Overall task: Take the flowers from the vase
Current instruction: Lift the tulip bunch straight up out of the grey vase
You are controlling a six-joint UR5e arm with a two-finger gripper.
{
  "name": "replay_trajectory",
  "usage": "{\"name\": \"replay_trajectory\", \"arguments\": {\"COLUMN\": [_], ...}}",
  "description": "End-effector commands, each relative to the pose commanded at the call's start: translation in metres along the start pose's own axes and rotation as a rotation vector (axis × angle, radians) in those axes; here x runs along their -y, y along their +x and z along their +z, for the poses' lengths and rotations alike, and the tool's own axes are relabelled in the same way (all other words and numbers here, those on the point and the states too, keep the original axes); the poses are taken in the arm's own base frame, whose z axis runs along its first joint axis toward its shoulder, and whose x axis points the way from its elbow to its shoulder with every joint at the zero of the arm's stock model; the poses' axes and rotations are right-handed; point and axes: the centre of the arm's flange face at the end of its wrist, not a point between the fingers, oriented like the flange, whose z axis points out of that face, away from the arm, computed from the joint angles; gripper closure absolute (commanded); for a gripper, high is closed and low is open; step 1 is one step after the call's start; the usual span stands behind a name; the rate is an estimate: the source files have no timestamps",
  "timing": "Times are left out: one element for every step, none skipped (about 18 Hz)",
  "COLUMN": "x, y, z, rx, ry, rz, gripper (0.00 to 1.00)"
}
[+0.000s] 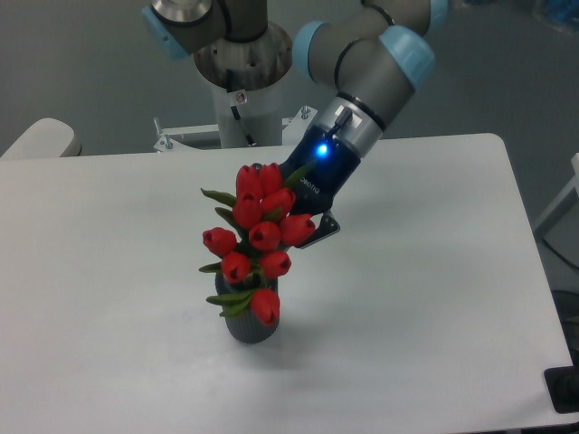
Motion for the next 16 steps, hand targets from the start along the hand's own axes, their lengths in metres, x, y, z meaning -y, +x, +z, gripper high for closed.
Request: {"name": "replay_trajectory", "arguments": {"x": [0.007, 0.015, 0.023, 0.029, 0.037, 0.045, 0.056, 0.068, 0.079, 0.088, 0.095, 0.102, 0.103, 0.101, 0.096, 0.085], "y": [0.001, -0.001, -0.001, -0.001, -0.001, -0.002, -0.005, -0.008, -0.009, -0.011, -0.013, -0.016, -0.02, -0.027, -0.038, -0.05], "z": [-0.004, -0.009, -0.013, -0.016, -0.02, -0.024, -0.032, -0.039, -0.045, -0.051, -0.057, -0.063, -0.065, -0.07, -0.075, -0.075], "rx": [0.007, 0.015, 0.023, 0.029, 0.034, 0.041, 0.056, 0.07, 0.08, 0.089, 0.098, 0.108, 0.111, 0.122, 0.136, 0.142], "ry": [0.004, 0.01, 0.014, 0.018, 0.025, 0.03, 0.039, 0.047, 0.055, 0.061, 0.068, 0.076, 0.079, 0.081, 0.08, 0.075], "rz": [-0.011, -0.025, -0.03, -0.034, -0.037, -0.049, -0.062, -0.071, -0.079, -0.085, -0.095, -0.102, -0.11, -0.117, -0.127, -0.141], "gripper": [0.64, 0.64, 0.64, 0.64, 0.64, 0.64, 0.64, 0.64, 0.64, 0.64, 0.64, 0.64, 0.64, 0.64, 0.64, 0.64]}}
